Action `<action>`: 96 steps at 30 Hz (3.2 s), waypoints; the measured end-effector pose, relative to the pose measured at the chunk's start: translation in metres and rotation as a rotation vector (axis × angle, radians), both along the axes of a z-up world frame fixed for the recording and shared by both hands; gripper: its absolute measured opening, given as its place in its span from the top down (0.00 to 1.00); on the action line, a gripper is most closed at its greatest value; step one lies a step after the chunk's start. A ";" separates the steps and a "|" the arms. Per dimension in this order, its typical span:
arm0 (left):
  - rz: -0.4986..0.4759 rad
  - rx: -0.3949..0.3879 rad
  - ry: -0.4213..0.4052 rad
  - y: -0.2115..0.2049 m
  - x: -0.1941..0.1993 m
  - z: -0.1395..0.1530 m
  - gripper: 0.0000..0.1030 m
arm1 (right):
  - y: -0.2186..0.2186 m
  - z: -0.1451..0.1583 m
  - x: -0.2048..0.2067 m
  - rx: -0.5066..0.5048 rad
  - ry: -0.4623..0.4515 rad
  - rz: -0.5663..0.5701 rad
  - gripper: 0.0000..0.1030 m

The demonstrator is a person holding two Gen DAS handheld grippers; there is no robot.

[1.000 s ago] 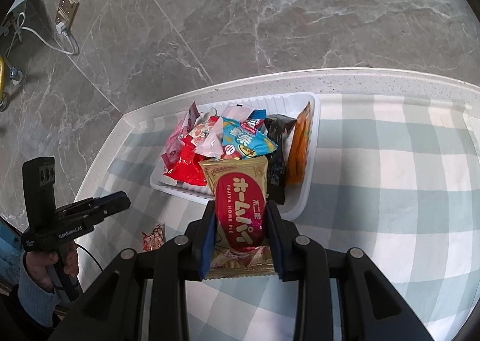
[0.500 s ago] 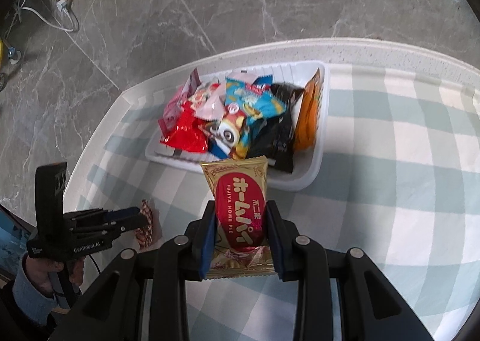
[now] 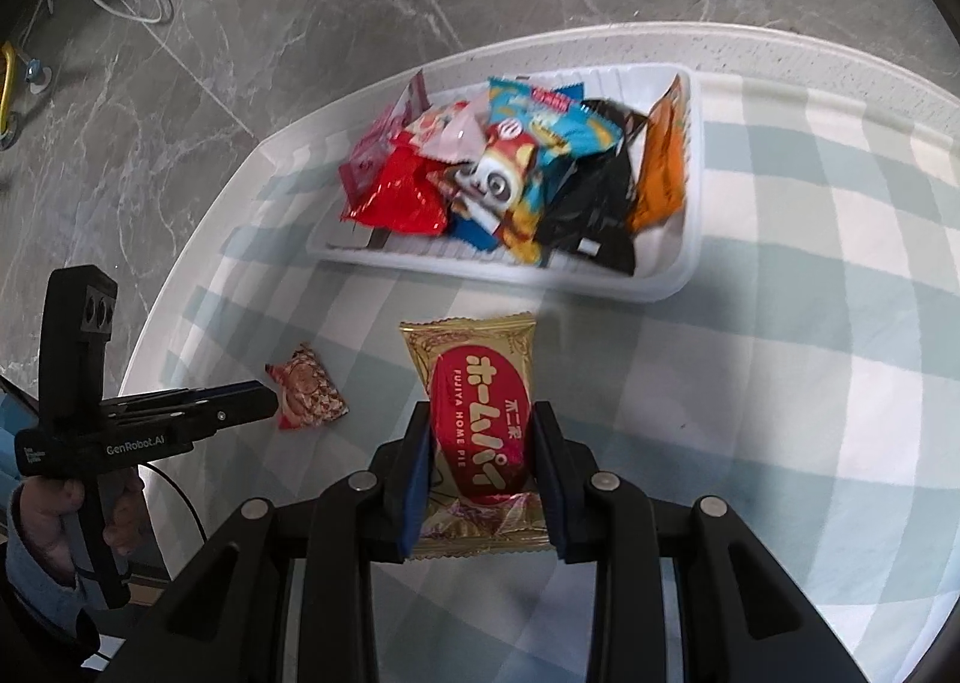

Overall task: Organize snacks
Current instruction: 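Grasp the gold-red wafer pack with the right tool while the left tool reaches the red-white packet, then grasp the red-white candy packet with the left tool, then carry the red-white packet and gold-red wafer pack into the tray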

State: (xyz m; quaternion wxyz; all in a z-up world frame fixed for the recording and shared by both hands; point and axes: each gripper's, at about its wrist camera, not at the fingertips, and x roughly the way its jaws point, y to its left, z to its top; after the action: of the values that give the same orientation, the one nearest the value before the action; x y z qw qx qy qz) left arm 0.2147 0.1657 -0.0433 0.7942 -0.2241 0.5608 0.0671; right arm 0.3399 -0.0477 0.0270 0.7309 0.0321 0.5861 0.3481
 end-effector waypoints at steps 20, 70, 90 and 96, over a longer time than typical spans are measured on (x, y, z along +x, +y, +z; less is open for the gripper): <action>-0.062 -0.005 0.006 -0.014 0.040 -0.015 0.72 | -0.003 -0.004 0.000 0.007 0.011 -0.003 0.67; -0.531 -0.017 -0.210 -0.010 0.073 0.059 0.83 | -0.011 0.019 0.023 0.117 0.053 -0.047 0.66; -0.428 -0.076 -0.293 0.012 0.139 0.102 0.82 | -0.022 0.042 0.100 0.156 -0.013 -0.141 0.67; -0.408 -0.071 -0.293 0.013 0.166 0.098 0.82 | -0.019 0.038 0.119 0.146 -0.018 -0.150 0.67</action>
State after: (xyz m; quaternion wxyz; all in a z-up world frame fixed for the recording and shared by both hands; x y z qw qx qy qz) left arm 0.3811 0.1785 0.0549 0.8558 -0.1413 0.4754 -0.1473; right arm 0.4590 -0.0665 0.0652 0.7560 0.1261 0.5483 0.3344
